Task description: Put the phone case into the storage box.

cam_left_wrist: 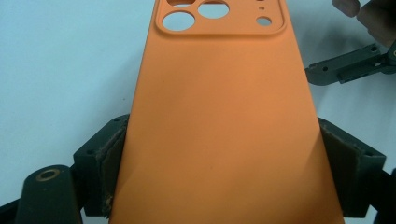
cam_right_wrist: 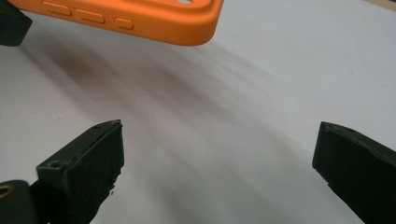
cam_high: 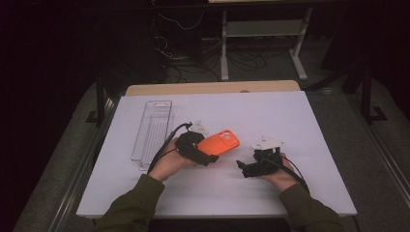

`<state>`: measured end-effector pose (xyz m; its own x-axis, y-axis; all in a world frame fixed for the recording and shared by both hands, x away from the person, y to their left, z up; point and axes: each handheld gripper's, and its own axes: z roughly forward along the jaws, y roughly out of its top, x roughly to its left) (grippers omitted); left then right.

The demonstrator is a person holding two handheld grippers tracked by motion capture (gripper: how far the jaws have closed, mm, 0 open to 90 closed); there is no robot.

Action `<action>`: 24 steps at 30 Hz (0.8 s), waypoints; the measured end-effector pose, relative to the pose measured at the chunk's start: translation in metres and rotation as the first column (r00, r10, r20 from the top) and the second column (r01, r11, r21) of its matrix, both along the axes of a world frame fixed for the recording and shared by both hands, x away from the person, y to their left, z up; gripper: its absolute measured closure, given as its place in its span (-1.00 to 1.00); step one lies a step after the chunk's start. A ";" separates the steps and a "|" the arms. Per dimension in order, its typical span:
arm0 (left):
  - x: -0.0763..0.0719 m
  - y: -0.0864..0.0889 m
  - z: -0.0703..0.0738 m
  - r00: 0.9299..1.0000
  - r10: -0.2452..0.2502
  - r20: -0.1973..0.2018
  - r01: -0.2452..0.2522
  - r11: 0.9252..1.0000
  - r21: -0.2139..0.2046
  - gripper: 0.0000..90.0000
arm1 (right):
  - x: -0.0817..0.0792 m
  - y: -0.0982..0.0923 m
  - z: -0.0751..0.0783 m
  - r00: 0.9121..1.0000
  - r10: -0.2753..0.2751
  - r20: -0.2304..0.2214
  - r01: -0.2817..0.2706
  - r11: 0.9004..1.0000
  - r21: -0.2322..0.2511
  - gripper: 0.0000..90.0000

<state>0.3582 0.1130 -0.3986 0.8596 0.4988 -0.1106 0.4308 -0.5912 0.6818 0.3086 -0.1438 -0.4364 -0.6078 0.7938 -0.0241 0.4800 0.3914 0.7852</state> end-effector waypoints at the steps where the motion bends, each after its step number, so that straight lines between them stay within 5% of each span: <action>1: 0.000 0.000 0.000 1.000 -0.002 0.001 0.002 1.000 0.001 -0.66 | 0.000 0.000 0.000 1.000 0.000 0.008 0.000 1.000 -0.005 -0.97; 8: 0.001 0.002 0.001 1.000 -0.026 0.003 0.026 0.999 0.033 -0.66 | -0.002 0.001 0.001 0.999 0.014 0.047 -0.012 0.999 -0.036 -0.97; 24: 0.001 0.001 0.000 1.000 -0.026 -0.001 0.026 0.999 0.030 -0.66 | -0.004 0.002 0.003 0.992 0.038 0.118 -0.025 0.994 -0.111 -0.98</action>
